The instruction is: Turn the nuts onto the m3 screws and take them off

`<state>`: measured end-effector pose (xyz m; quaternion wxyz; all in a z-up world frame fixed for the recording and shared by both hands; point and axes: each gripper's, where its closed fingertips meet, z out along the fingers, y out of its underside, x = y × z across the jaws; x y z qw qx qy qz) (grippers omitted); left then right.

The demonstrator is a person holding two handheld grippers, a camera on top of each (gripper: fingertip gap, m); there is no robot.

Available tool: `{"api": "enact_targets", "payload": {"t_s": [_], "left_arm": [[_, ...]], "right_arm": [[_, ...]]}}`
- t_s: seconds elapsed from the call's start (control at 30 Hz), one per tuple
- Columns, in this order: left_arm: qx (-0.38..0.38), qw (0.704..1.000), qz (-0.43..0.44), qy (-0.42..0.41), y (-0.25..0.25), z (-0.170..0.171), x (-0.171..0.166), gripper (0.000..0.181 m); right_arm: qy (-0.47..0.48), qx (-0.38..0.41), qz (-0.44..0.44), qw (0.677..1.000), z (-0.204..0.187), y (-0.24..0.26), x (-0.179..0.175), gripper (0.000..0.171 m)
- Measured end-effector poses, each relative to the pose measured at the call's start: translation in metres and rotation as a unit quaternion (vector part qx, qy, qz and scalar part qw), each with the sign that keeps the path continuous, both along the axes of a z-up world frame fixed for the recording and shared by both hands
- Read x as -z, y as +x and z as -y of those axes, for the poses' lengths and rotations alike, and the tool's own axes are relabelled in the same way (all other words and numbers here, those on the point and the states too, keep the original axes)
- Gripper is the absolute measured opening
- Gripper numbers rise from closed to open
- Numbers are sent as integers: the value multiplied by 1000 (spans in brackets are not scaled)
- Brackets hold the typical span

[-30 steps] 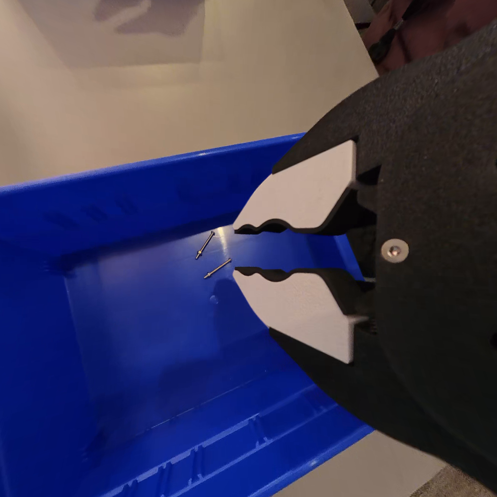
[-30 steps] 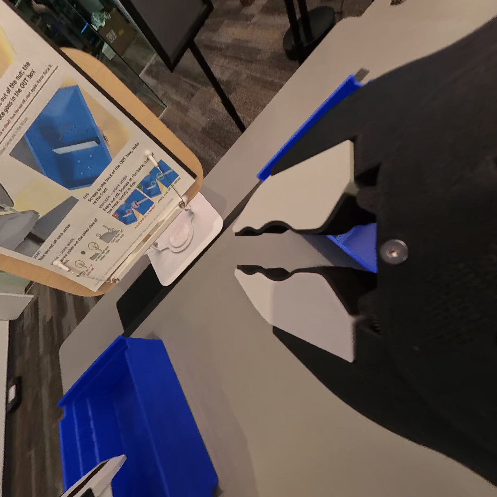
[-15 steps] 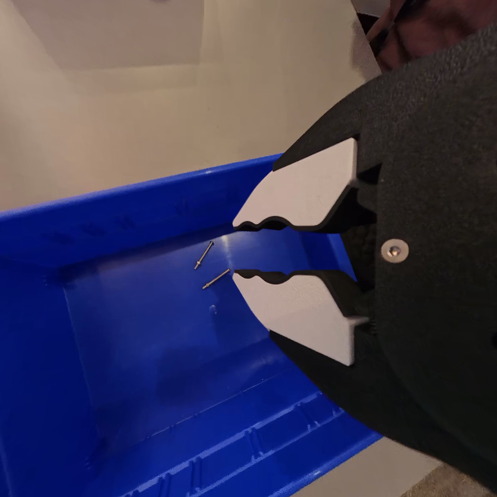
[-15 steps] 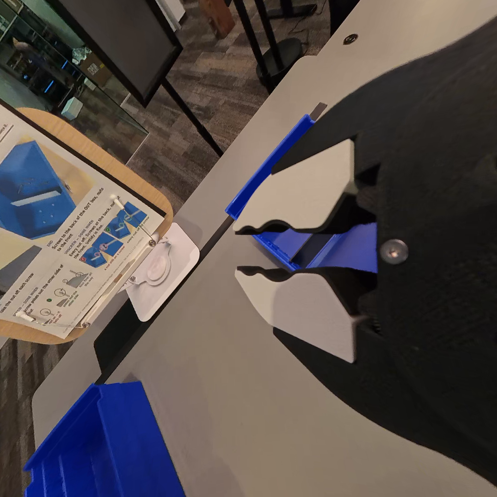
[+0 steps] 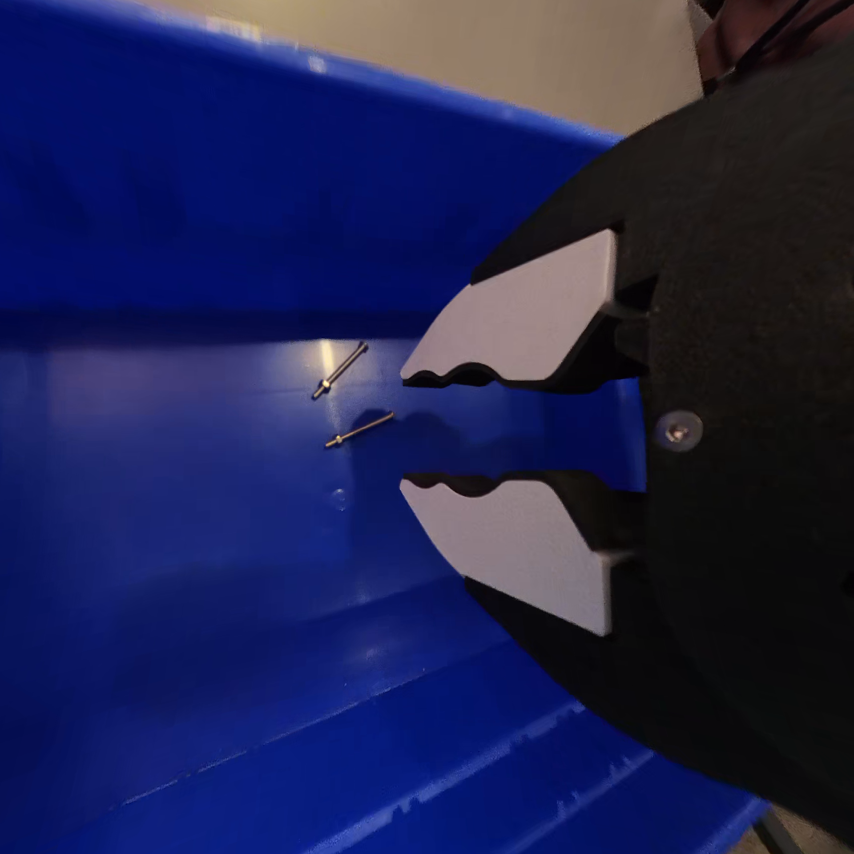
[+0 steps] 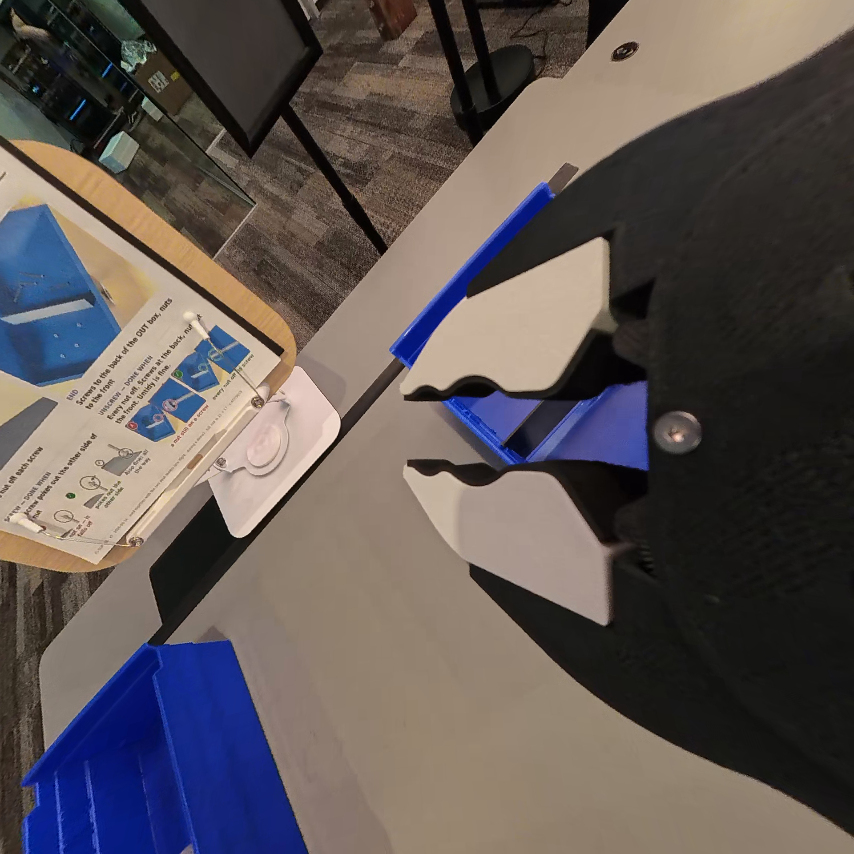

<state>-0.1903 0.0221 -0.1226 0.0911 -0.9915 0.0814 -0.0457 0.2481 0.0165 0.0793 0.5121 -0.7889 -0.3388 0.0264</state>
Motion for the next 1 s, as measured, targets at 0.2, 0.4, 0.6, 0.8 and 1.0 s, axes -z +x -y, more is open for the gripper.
{"api": "enact_targets", "payload": {"t_s": [0.2,0.4,0.6,0.8,1.0], "left_arm": [[0,1000,-14,-19,3,-7,23,34],[-3,999,-37,-36,-1,-7,34,27],[12,998,-52,-41,2,-6,34,3],[38,996,-52,-56,0,-1,34,3],[24,996,7,86,-12,-20,-36,3]], "right_arm": [[-11,-4,20,1000,-5,-6,10,25],[-10,-9,50,999,-6,-11,15,26],[-12,-13,67,998,-6,-14,18,26],[-13,-16,67,998,-9,-17,20,26],[-2,-19,53,998,-17,-22,20,26]]}}
